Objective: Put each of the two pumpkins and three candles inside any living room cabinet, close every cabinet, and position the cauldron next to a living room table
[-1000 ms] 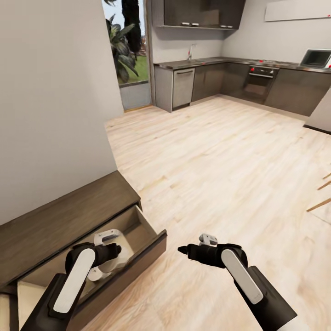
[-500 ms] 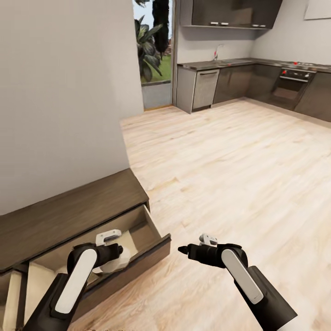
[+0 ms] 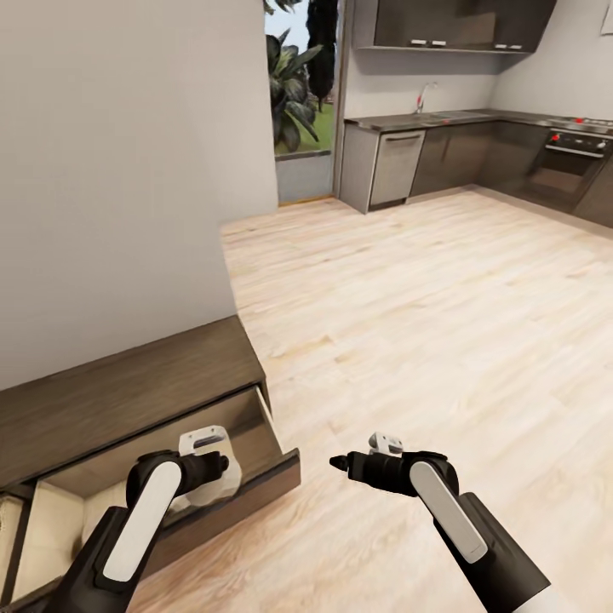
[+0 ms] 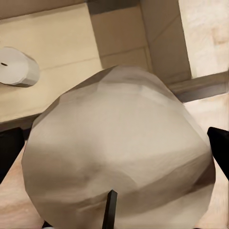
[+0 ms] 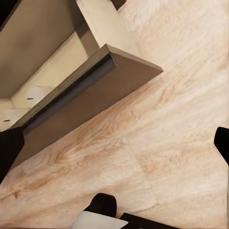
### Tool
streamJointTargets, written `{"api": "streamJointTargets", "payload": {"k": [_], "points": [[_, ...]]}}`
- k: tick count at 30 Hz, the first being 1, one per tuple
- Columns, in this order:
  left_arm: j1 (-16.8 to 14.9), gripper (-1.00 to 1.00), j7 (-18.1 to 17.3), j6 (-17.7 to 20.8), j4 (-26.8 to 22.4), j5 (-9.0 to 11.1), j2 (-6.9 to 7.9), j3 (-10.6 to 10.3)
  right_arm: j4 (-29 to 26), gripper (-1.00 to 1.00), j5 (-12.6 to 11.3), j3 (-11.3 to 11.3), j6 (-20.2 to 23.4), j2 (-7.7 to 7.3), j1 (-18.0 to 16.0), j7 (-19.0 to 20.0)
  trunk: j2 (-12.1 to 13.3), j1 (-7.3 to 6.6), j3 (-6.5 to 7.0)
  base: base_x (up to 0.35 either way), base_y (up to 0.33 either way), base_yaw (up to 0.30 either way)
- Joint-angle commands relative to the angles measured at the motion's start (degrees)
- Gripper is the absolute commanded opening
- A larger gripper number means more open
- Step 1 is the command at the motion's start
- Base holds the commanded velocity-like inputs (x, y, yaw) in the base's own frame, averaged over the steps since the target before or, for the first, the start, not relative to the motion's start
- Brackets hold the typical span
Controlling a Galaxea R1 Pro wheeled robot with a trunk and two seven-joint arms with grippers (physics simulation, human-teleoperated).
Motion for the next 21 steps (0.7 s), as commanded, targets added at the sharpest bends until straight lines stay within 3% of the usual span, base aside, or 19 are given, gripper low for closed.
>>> {"api": "streamJointTargets", "payload": {"k": [1,16,21], "points": [[-0.05,-1.0,0.6,0.08,-0.05,0.55,0.05,-0.12,-0.09,1.0,-0.58,0.11,0.0,-0.06,-0.01,-0.58,-0.02,0.02,-0.04,0.18,-0.283,0.282],[-0.06,-1.0,0.6,0.07,-0.08,0.54,0.04,-0.16,-0.3,1.0,-0.55,0.11,0.07,-0.09,-0.03,-0.58,-0.02,0.02,-0.04,0.154,-0.221,0.29],[-0.05,-1.0,0.61,0.07,-0.06,0.43,0.08,-0.13,-0.35,1.0,-0.55,0.11,0.08,-0.13,-0.02,-0.58,-0.02,0.02,-0.04,0.259,-0.085,0.291]]}}
